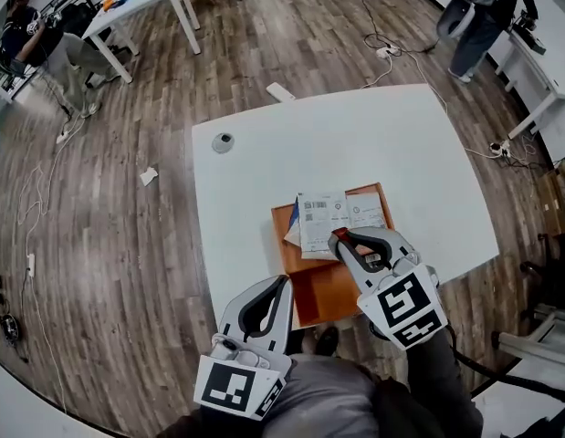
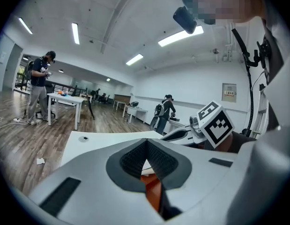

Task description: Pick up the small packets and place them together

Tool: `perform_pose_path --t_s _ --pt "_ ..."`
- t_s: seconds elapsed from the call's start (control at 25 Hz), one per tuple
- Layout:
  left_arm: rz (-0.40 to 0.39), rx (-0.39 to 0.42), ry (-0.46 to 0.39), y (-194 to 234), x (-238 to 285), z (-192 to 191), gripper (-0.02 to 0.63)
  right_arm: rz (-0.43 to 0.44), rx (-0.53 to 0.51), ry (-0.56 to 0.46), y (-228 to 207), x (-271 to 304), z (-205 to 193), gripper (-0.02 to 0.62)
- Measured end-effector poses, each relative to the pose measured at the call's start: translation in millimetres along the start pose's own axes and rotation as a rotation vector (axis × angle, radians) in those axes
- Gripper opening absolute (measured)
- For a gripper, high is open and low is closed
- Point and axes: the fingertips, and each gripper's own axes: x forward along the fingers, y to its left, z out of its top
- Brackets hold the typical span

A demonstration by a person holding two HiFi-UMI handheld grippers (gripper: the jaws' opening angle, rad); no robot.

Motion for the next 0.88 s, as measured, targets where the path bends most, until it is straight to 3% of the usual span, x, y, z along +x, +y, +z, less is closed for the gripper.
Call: perform_pose_path --t_s 0.44,0.72,0.88 --pt "0.069 -0.078 0.031 70.5 14.2 -5.4 0.002 0.026 0.028 0.128 -16.6 67.2 -4.3 0.049" --pt "0.065 -0.086 0.039 75.8 15.8 -9.8 0.002 -0.014 0.006 0.15 -20.5 75.1 -9.3 0.129" --pt "0.057 -0.08 0.035 70.5 13.0 -10.6 0.002 -0.054 0.005 0.118 -24.1 65.7 -5.2 0.129"
